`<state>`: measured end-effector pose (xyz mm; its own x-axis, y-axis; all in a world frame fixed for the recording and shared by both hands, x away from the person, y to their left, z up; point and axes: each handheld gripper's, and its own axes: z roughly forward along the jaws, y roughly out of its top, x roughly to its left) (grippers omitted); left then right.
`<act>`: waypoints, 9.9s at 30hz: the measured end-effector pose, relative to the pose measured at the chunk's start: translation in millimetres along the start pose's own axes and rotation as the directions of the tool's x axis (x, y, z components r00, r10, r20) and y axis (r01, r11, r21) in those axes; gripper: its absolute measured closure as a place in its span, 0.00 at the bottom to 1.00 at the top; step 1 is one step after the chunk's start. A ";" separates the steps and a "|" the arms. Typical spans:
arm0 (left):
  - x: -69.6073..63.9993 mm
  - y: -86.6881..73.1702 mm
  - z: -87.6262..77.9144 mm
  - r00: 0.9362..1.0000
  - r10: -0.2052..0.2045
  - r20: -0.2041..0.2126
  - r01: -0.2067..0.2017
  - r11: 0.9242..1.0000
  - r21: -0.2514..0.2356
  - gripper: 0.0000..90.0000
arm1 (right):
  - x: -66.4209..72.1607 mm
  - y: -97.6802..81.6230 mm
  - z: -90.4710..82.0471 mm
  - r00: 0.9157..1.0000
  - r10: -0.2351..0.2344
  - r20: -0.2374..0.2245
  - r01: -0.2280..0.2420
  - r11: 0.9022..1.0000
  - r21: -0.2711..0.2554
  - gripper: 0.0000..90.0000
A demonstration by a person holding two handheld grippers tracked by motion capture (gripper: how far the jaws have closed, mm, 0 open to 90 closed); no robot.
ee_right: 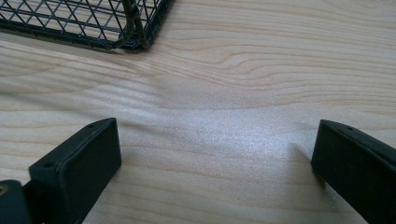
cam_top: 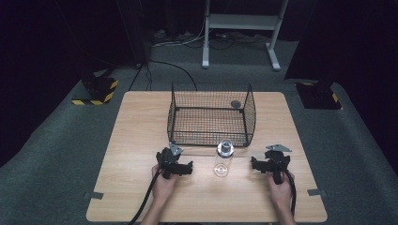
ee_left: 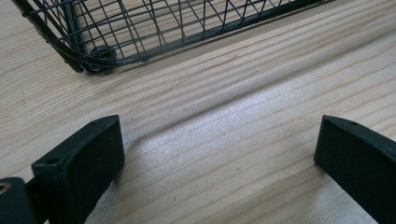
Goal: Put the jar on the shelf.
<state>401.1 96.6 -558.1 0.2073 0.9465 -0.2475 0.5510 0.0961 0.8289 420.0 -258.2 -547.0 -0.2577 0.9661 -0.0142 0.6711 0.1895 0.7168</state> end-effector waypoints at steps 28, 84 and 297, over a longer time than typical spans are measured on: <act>0.0 0.1 0.0 1.000 0.001 0.000 -0.001 1.000 0.001 0.02 | -1.0 -0.6 -8.2 0.999 0.009 -0.049 -0.007 0.999 0.040 0.01; 0.1 0.1 0.0 1.000 0.001 0.000 -0.001 1.000 0.002 0.02 | 47.6 -16.4 -59.9 0.927 -0.165 -0.338 0.136 0.985 -0.109 0.03; 0.1 0.1 0.0 1.000 0.001 0.000 -0.001 1.000 0.001 0.02 | 77.2 81.8 -100.1 0.878 -0.244 -0.412 0.091 0.929 -0.358 0.35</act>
<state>401.2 96.7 -558.0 0.2080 0.9466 -0.2463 0.5519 0.0943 0.8285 385.4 -185.7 -419.6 -0.6762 0.7299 0.0995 0.3513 0.2008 0.9145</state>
